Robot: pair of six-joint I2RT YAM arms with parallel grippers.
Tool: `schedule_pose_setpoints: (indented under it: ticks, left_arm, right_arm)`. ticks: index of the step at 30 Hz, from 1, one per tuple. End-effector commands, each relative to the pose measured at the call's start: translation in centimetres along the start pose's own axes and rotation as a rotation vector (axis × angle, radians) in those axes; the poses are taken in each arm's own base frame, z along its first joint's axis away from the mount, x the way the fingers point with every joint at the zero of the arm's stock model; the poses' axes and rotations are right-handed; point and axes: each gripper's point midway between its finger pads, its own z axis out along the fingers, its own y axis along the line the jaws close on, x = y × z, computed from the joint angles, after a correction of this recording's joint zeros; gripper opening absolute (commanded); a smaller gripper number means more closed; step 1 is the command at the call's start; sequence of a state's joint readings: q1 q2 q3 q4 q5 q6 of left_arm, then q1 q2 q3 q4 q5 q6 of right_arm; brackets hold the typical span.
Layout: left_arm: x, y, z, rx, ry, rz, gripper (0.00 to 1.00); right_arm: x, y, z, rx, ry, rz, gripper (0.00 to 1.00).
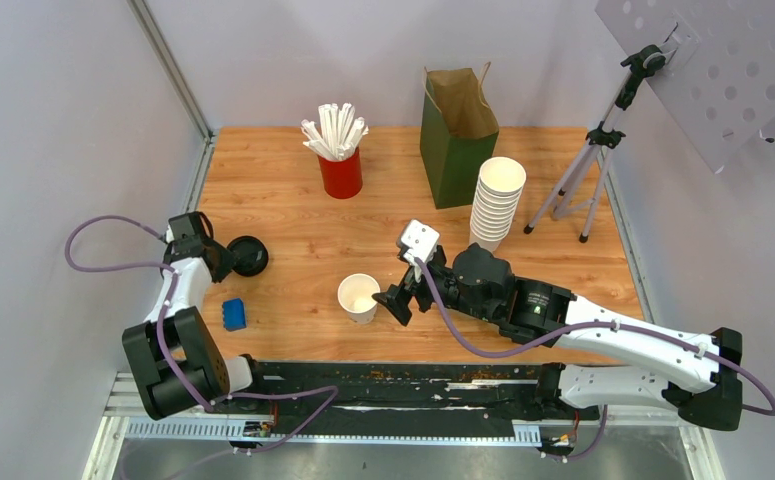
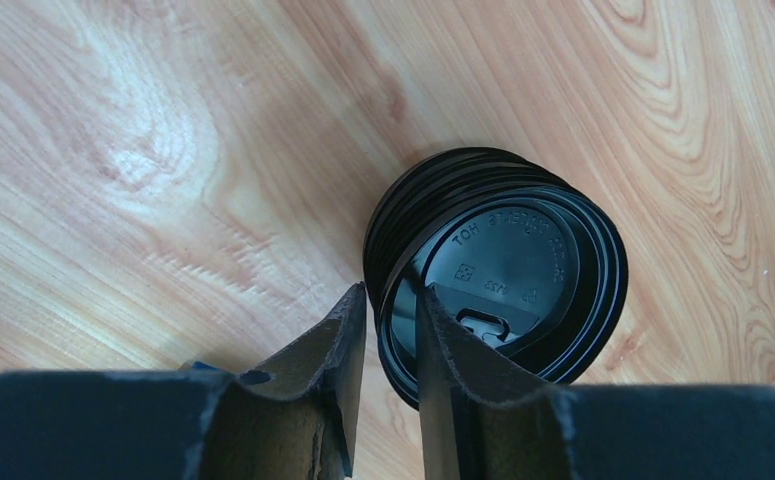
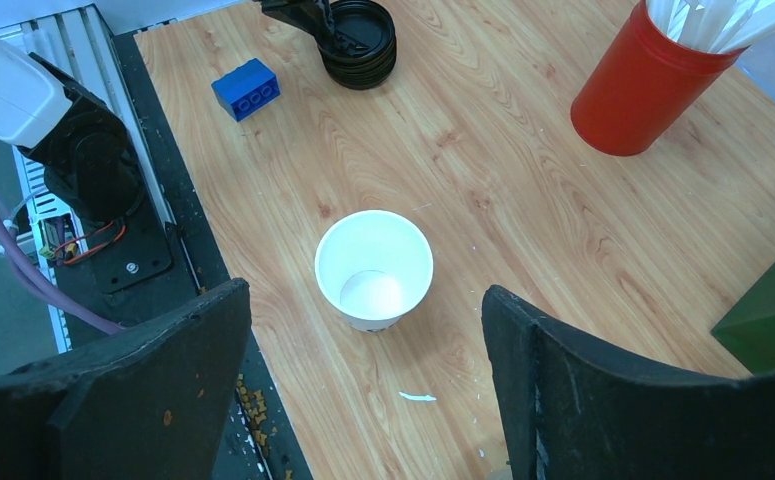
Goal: Pack the takeout coffee
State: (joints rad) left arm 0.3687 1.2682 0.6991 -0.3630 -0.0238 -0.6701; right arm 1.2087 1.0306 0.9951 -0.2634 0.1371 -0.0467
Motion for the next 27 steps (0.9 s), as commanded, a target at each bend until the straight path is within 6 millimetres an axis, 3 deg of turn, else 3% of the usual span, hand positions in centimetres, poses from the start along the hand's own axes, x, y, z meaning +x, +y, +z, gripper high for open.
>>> schedule_pose_setpoints:
  ticks: [1,11,24,27]
  left_arm:
    - [-0.8,-0.8,0.1,0.052,-0.02,0.007,0.3]
    - [-2.0,-1.1,-1.8,0.046,-0.041,0.037,0.0]
    - [-2.9,-1.4,-3.8,0.055,-0.07,0.05,0.0]
    - [-3.1,-2.6,-5.0,0.114,-0.061,0.07,0.0]
  right_arm:
    - [-2.0,0.2,-0.1,-0.007,-0.056,0.002,0.85]
    - [-1.8,0.5,0.2,-0.021,-0.05,0.012,0.85]
    - [-1.1,0.6,0.3,-0.023,-0.037,0.027,0.85]
    - [-1.2,0.8,0.4,-0.032,-0.039,0.026,0.85]
